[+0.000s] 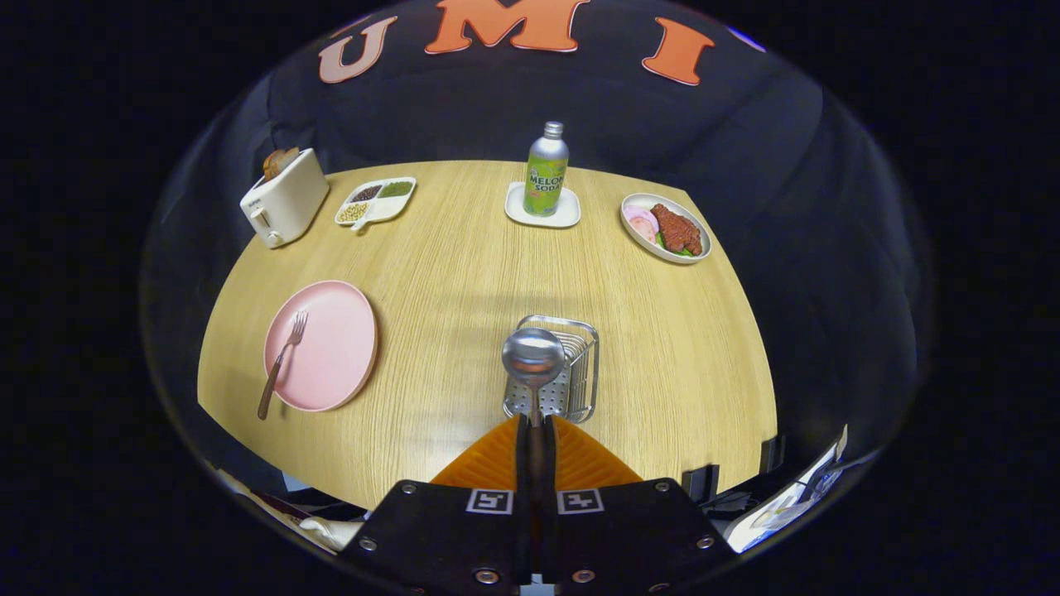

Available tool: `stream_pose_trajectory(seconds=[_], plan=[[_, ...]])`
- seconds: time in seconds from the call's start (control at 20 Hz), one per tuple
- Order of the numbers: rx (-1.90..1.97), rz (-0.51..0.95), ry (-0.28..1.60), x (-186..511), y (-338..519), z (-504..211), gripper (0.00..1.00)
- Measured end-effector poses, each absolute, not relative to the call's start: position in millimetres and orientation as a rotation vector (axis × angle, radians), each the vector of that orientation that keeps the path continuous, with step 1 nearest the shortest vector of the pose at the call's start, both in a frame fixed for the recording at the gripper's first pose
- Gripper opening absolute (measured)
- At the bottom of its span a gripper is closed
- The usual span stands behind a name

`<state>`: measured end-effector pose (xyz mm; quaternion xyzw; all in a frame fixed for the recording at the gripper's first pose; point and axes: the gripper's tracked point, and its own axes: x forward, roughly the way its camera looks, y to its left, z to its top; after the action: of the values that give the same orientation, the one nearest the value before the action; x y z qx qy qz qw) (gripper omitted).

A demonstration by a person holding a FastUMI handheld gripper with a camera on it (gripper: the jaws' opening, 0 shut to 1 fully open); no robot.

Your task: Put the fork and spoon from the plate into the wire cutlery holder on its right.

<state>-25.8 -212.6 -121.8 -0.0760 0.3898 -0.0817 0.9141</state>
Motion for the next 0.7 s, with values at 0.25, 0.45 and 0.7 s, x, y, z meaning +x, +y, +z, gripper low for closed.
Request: stream_pose_trajectory(seconds=[0.25, 0.45, 0.7], plan=[[-0.140, -0.137, 0.938, -17, -214, -129, 0.05], [-0.148, -0.145, 1.040, -11, -227, -136, 0.05], [-0.172, -0.139, 1.116, -5, -229, -145, 0.05]])
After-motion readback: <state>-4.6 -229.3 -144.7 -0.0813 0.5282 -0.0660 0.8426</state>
